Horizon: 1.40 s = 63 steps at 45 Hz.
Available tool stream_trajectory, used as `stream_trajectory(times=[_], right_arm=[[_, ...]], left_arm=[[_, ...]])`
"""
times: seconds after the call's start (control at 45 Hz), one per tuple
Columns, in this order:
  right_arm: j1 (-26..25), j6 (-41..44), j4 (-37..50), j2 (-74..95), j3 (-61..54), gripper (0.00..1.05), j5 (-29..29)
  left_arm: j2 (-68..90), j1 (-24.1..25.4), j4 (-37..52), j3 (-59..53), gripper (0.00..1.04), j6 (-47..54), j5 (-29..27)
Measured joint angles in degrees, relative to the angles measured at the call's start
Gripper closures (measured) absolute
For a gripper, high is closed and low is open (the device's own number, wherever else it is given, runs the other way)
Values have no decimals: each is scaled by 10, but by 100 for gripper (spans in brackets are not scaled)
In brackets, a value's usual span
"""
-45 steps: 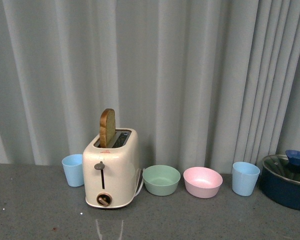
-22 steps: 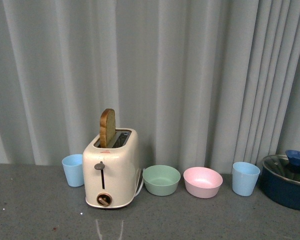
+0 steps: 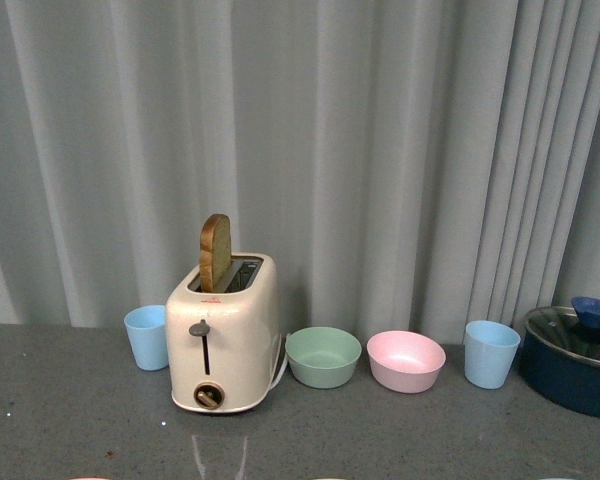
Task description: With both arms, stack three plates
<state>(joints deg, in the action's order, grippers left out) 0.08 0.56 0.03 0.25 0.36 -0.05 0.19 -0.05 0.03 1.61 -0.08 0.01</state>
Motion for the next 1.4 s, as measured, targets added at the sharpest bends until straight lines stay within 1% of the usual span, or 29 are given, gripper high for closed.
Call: stream_trajectory(times=[0.089, 0.133, 0.156, 0.178, 0.244, 0.267, 0.289, 0.333, 0.4, 0.467, 0.511, 0.578, 0.689, 0.733, 0.778, 0.867, 1.044, 1.311, 1.4], right_arm=[[0, 0, 0, 0, 0, 7, 0], [0, 0, 0, 0, 0, 7, 1], [0, 0, 0, 0, 0, 7, 0], [0, 0, 0, 0, 0, 7, -1], [0, 0, 0, 0, 0, 7, 0], [0, 0, 0, 0, 0, 7, 0], [0, 0, 0, 0, 0, 7, 0], [0, 0, 0, 0, 0, 7, 0], [0, 0, 0, 0, 0, 7, 0], [0, 0, 0, 0, 0, 7, 0], [0, 0, 0, 0, 0, 7, 0], [0, 0, 0, 0, 0, 7, 0], [0, 0, 0, 0, 0, 7, 0], [0, 0, 0, 0, 0, 7, 0], [0, 0, 0, 0, 0, 7, 0], [0, 0, 0, 0, 0, 7, 0], [0, 0, 0, 0, 0, 7, 0], [0, 0, 0, 0, 0, 7, 0], [0, 0, 0, 0, 0, 7, 0]], left_arm=[[1, 1, -1, 0, 7, 0, 4], [32, 29, -68, 23, 7, 1, 84], [72, 58, -121, 47, 7, 5, 153], [104, 80, -148, 65, 7, 6, 195], [173, 122, -148, 102, 7, 13, 267], [200, 133, -133, 119, 7, 16, 285], [222, 137, -118, 135, 7, 17, 291], [263, 139, -87, 166, 7, 25, 287], [380, 128, -21, 247, 7, 43, 284], [511, 113, 4, 316, 7, 74, 269], [607, 105, 5, 360, 7, 96, 242], [683, 104, -12, 392, 7, 110, 242], [808, 106, -22, 446, 7, 134, 221], [848, 109, -20, 465, 7, 139, 203], [870, 111, -19, 476, 7, 148, 193], [930, 123, -24, 496, 7, 162, 198], [1006, 147, -12, 500, 7, 181, 192], [1080, 204, -16, 519, 7, 215, 196], [1095, 215, -19, 527, 7, 228, 194]])
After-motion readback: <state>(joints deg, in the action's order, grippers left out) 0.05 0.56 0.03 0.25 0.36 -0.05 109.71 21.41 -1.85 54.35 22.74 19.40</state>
